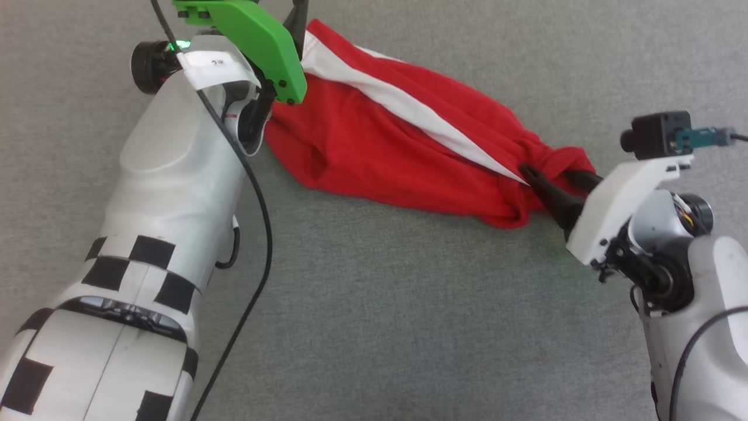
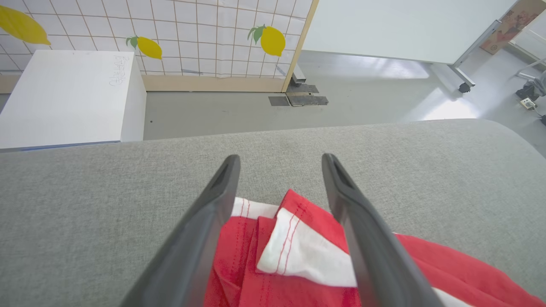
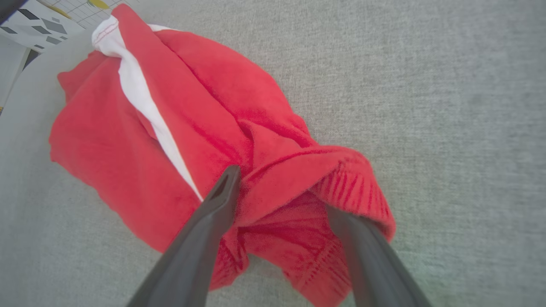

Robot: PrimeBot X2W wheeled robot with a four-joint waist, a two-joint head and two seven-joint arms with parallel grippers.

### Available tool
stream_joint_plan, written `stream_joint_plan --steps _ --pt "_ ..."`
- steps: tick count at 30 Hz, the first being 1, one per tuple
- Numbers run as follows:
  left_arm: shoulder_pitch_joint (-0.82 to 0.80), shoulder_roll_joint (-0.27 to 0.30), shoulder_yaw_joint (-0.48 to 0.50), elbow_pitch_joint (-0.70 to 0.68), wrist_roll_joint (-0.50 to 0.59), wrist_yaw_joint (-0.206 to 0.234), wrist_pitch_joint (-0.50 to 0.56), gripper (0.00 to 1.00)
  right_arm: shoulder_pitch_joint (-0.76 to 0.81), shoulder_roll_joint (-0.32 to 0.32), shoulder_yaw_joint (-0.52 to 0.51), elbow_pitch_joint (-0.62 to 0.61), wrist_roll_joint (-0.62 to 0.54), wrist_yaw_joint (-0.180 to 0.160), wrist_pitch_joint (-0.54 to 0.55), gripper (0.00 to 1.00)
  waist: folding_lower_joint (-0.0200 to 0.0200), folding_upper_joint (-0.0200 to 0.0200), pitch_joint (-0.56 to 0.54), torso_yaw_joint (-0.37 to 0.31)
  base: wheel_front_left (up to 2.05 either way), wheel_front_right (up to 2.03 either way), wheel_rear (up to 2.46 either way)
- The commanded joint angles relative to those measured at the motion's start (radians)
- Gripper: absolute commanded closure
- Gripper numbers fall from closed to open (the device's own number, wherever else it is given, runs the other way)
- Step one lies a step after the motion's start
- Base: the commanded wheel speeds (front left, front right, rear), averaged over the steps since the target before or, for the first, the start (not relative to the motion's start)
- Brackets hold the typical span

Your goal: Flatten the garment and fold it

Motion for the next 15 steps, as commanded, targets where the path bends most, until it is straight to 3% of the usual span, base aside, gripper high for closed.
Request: stream_joint_plan --steps 1,9,15 --pt "-0.008 0.01 -0.005 -0.011 -0.008 -0.008 -0.025 0.0 0.028 -0.002 -0.013 0.004 -0.007 -0.002 -0.012 0.0 -0.0001 0.0 -0.051 0.021 0.0 0.0 0.0" --pt "0.101 0.071 -0.016 -0.11 0.003 -0.021 -0.177 0.0 0.142 -0.002 -0.073 -0.064 -0.025 -0.002 -0.063 0.0 -0.0001 0.0 -0.168 0.059 0.0 0.0 0.0" --pt "0.309 0.14 0.003 -0.272 0.027 0.028 -0.242 0.0 0.275 0.003 -0.116 -0.14 -0.101 -0.002 -0.097 0.0 -0.0001 0.0 -0.233 0.095 0.0 0.0 0.0"
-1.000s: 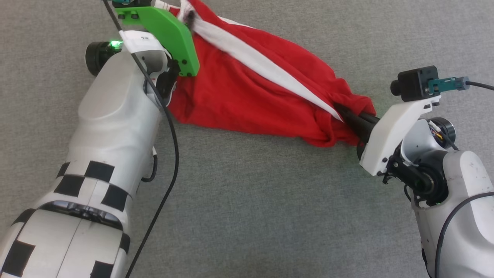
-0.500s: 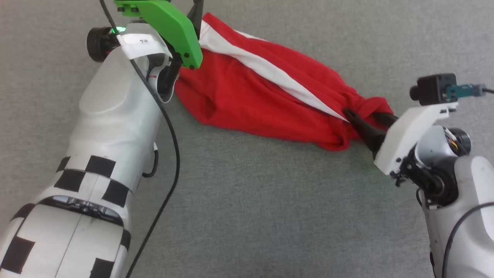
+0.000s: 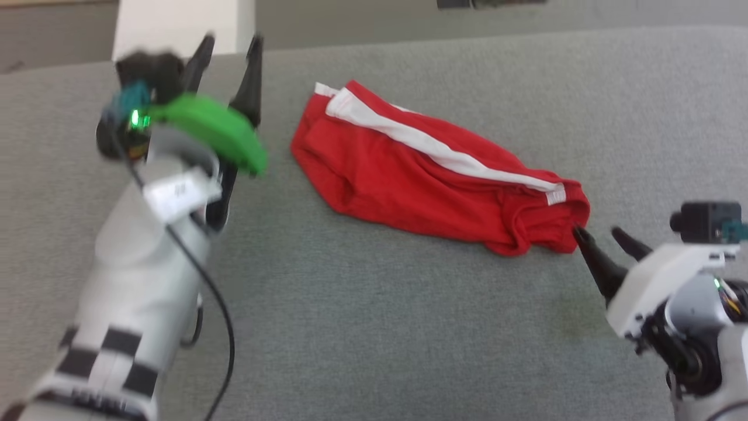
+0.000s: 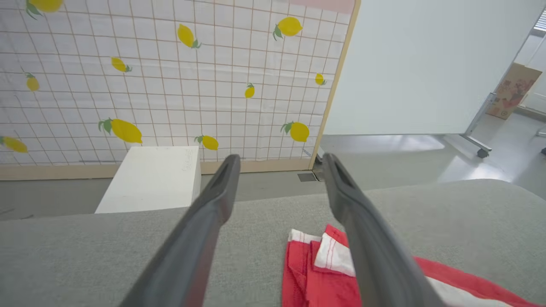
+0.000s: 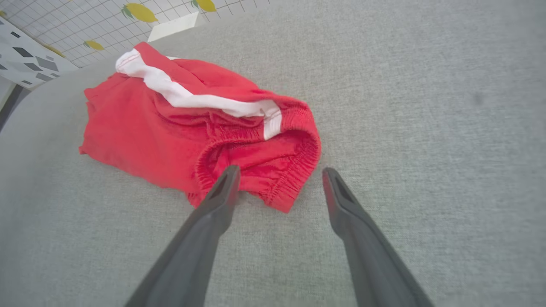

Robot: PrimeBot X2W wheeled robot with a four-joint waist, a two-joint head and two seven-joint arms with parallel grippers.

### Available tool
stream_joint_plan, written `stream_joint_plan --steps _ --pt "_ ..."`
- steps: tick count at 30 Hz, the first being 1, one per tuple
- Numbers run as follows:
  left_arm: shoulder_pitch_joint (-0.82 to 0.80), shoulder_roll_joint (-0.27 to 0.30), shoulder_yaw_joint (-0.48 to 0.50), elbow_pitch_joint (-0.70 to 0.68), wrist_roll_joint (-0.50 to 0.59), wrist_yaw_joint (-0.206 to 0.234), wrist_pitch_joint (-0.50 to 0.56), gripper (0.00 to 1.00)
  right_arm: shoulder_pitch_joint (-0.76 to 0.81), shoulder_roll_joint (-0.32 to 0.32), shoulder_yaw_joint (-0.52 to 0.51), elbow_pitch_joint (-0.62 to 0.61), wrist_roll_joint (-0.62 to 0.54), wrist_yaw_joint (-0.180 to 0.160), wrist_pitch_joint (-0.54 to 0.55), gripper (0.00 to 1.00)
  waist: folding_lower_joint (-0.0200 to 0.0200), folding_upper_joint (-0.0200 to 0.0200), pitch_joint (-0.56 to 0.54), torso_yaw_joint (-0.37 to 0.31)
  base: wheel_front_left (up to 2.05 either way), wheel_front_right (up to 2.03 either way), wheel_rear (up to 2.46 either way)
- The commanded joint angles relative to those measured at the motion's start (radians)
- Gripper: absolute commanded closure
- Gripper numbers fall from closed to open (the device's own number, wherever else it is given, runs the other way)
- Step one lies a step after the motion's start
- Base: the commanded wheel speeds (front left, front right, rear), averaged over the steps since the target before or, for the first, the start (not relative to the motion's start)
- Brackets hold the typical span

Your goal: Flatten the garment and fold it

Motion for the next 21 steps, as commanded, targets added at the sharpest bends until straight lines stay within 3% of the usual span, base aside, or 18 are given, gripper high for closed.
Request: stream_joint_plan --steps 1,5,6,7,9,15,21 --pt "0.067 0.019 0.005 -0.044 0.015 0.017 -0.01 0.0 0.034 0.003 -0.008 -0.015 -0.031 -0.002 -0.005 0.0 0.0001 0.0 -0.055 0.043 0.0 0.0 0.0" --pt "0.287 0.054 0.039 -0.24 0.025 0.083 -0.016 0.0 0.107 0.025 -0.036 -0.045 -0.146 -0.002 0.044 0.0 0.0001 0.0 -0.083 0.065 0.0 0.0 0.0" --pt "0.322 0.058 0.044 -0.273 0.028 0.094 -0.016 0.0 0.11 0.031 -0.044 -0.044 -0.162 -0.002 0.059 0.0 0.0001 0.0 -0.086 0.069 0.0 0.0 0.0" --pt "0.429 0.071 0.06 -0.382 0.042 0.132 -0.017 0.0 0.095 0.048 -0.063 -0.037 -0.22 -0.002 0.107 0.0 0.0001 0.0 -0.091 0.077 0.0 0.0 0.0" --pt "0.49 0.078 0.066 -0.44 0.052 0.154 -0.017 0.0 0.069 0.056 -0.067 -0.02 -0.258 -0.002 0.136 0.0 0.0001 0.0 -0.092 0.081 0.0 0.0 0.0" --pt "0.603 0.081 0.076 -0.545 0.043 0.196 -0.014 0.0 -0.036 0.066 -0.057 0.073 -0.335 -0.002 0.187 0.0 0.0001 0.0 -0.071 0.103 0.0 0.0 0.0" --pt "0.619 0.078 0.069 -0.59 0.038 0.206 -0.004 0.0 -0.116 0.068 -0.037 0.172 -0.375 -0.002 0.225 0.0 0.0001 0.0 -0.033 0.132 0.0 0.0 0.0"
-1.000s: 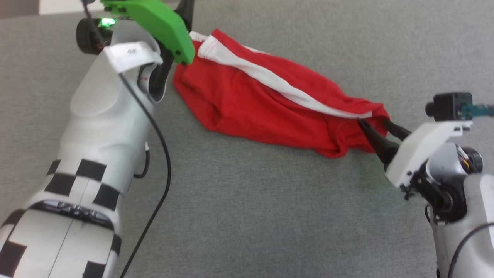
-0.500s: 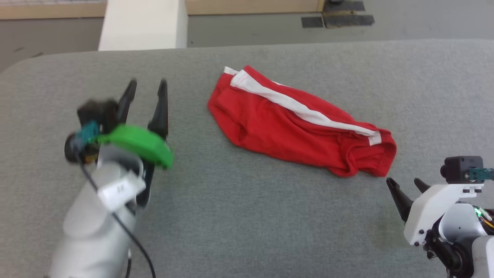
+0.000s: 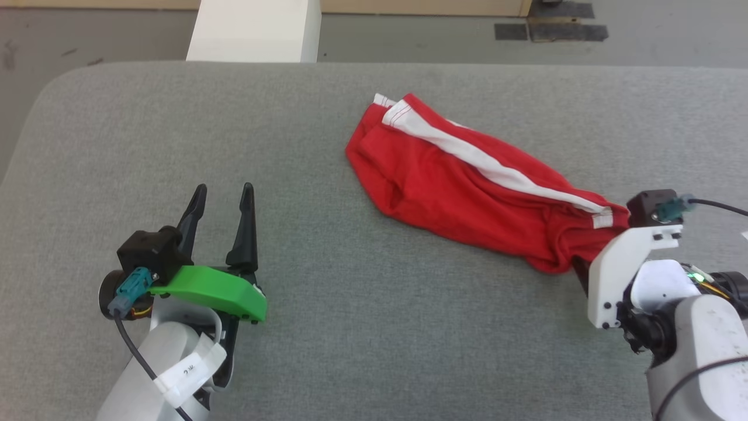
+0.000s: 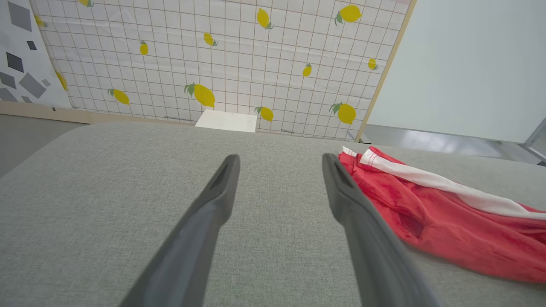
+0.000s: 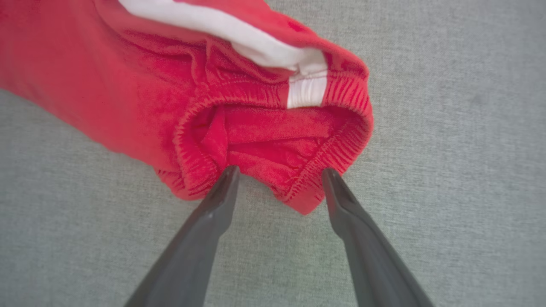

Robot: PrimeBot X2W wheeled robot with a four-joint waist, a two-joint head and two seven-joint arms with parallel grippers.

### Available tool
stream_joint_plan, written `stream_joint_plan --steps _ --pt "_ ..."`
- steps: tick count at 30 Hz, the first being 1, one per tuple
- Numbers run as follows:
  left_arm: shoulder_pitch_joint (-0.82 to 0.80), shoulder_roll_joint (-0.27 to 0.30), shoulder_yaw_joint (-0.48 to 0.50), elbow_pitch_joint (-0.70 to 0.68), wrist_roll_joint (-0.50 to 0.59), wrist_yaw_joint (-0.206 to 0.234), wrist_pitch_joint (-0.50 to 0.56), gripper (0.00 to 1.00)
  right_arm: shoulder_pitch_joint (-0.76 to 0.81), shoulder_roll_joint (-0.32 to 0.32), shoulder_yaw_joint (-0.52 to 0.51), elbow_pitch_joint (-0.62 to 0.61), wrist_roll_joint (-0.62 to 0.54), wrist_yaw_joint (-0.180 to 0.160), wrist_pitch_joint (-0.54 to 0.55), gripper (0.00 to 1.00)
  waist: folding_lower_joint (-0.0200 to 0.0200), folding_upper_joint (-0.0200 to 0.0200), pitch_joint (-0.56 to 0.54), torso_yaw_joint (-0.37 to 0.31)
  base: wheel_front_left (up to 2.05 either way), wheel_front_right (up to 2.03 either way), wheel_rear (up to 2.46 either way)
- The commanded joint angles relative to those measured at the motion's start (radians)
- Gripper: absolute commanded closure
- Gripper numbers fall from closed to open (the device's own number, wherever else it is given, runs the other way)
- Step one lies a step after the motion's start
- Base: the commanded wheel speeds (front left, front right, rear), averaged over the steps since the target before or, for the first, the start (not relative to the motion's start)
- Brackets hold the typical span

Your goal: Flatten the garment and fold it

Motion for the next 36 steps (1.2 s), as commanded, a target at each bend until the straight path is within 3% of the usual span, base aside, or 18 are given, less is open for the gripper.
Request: stream_joint_plan --steps 1,11,12,13,20,24,30,36 --pt "0.011 0.001 -0.002 -0.007 -0.01 0.006 0.0 0.0 -0.022 0.002 0.009 0.017 -0.011 -0.002 0.007 0.0 0.0001 0.0 0.022 0.019 0.0 0.0 0.0" --pt "-0.004 -0.011 -0.013 -0.012 -0.014 0.003 0.001 0.0 -0.041 -0.006 0.066 0.123 -0.032 -0.002 0.069 0.0 0.0001 0.0 0.055 0.035 0.0 0.0 0.0" --pt "-0.006 -0.011 -0.014 -0.01 -0.014 0.002 0.001 0.0 -0.042 -0.008 0.071 0.128 -0.028 -0.002 0.076 0.85 0.0001 0.0 0.057 0.034 0.0 0.0 0.0" --pt "-0.008 -0.011 -0.015 -0.009 -0.015 0.001 0.001 0.0 -0.043 -0.009 0.075 0.13 -0.023 -0.002 0.081 1.0 0.0001 0.0 0.058 0.033 0.0 0.0 0.0" --pt "-0.024 -0.012 -0.023 0.01 -0.025 -0.006 0.017 0.0 -0.055 -0.03 0.092 0.1 0.026 -0.002 0.071 1.0 0.0001 0.0 0.048 0.01 0.0 0.0 0.0" --pt "-0.052 -0.018 -0.036 0.022 -0.049 -0.017 0.077 0.0 -0.061 -0.04 0.102 0.07 0.05 -0.002 0.058 1.0 0.0001 0.0 0.038 -0.009 0.0 0.0 0.0" --pt "-0.205 -0.062 -0.078 0.085 -0.11 -0.024 0.306 0.0 -0.071 -0.063 0.131 0.029 0.078 -0.002 0.06 1.0 0.0001 0.0 0.046 -0.037 0.0 0.0 0.0" --pt "-0.417 -0.114 -0.142 0.248 -0.134 0.0 0.585 0.0 -0.083 -0.065 0.164 0.001 0.099 -0.002 0.059 1.0 0.0001 0.0 0.084 -0.077 0.0 0.0 0.0"
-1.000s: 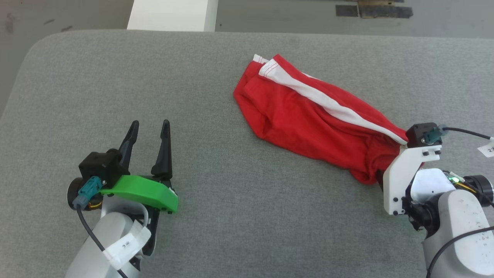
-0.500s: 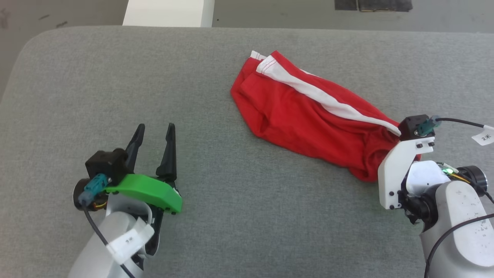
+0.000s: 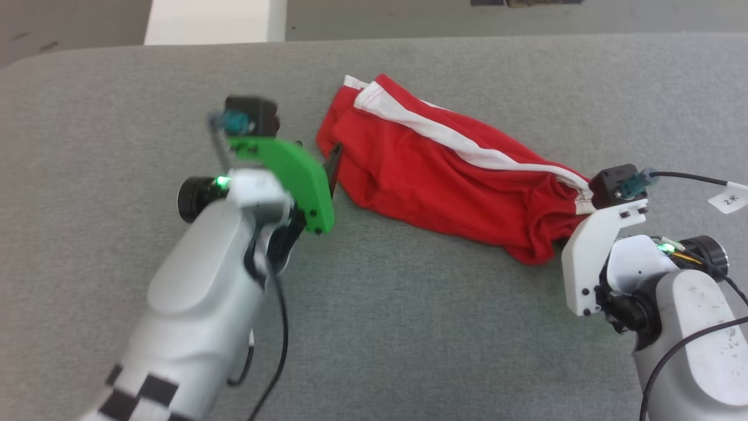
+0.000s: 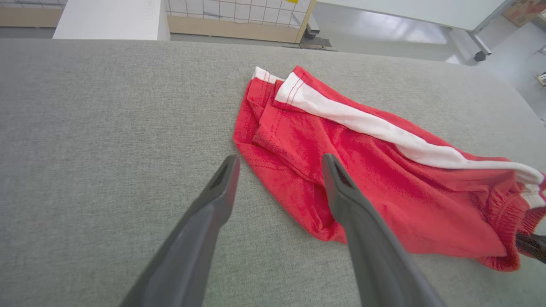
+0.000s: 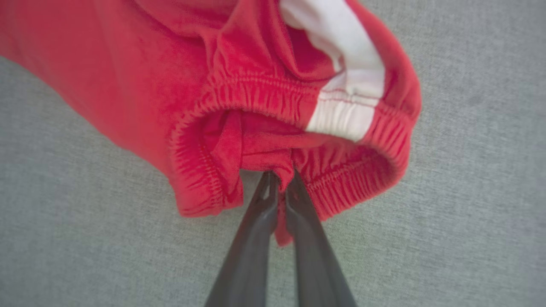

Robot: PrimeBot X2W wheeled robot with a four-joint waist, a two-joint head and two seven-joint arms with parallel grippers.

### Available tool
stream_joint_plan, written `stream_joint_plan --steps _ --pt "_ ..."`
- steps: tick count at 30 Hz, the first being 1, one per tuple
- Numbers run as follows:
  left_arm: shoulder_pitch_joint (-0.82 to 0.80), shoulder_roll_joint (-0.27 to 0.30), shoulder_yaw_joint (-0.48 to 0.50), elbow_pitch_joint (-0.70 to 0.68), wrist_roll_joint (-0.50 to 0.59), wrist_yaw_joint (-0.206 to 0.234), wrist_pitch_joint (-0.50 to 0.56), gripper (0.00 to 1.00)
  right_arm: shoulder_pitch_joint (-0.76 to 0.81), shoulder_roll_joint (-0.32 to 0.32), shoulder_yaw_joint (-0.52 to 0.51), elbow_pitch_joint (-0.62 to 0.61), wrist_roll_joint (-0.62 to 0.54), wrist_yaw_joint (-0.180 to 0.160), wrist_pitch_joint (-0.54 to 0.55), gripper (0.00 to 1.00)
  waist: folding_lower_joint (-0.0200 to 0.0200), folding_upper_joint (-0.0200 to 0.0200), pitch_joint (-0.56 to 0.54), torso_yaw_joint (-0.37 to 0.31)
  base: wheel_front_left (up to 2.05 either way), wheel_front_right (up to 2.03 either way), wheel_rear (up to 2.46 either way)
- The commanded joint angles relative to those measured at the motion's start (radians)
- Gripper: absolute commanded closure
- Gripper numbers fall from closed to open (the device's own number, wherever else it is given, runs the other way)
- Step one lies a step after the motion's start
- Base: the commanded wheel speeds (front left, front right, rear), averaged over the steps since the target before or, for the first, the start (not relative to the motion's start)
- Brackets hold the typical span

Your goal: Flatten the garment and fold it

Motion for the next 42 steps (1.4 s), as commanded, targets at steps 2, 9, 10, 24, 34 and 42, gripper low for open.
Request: stream_joint_plan --steps 2,9,10,24,34,42 --pt "-0.077 -0.003 -0.026 0.073 0.008 0.02 0.093 0.0 -0.016 0.002 0.014 -0.011 0.011 -0.001 -0.002 1.0 0.0001 0.0 0.035 -0.035 0.0 0.0 0.0" --pt "-0.244 -0.005 -0.082 0.246 0.044 0.042 0.278 0.0 -0.036 0.003 0.047 -0.028 0.027 -0.001 -0.011 1.0 0.0001 0.0 0.088 -0.08 0.0 0.0 0.0" --pt "-0.258 -0.006 -0.084 0.26 0.046 0.041 0.287 0.0 -0.037 0.005 0.05 -0.03 0.029 -0.001 -0.012 1.0 0.0001 0.0 0.094 -0.084 0.0 0.0 0.0" --pt "-0.3 -0.048 -0.105 0.395 0.017 -0.006 0.328 1.0 -0.045 -0.002 0.053 -0.035 0.031 -0.001 -0.023 1.0 0.0001 0.0 0.125 -0.084 0.0 0.0 0.0" --pt "-0.272 -0.079 -0.044 0.384 -0.072 -0.074 0.238 1.0 -0.023 -0.022 0.034 -0.029 0.04 -0.001 -0.024 1.0 0.0001 0.0 0.063 -0.037 0.0 0.0 0.0" --pt "-0.193 -0.065 -0.026 0.329 -0.116 -0.122 0.206 1.0 0.019 -0.077 0.045 -0.048 0.082 -0.001 0.001 1.0 0.0001 0.0 -0.026 0.003 0.0 0.0 0.0"
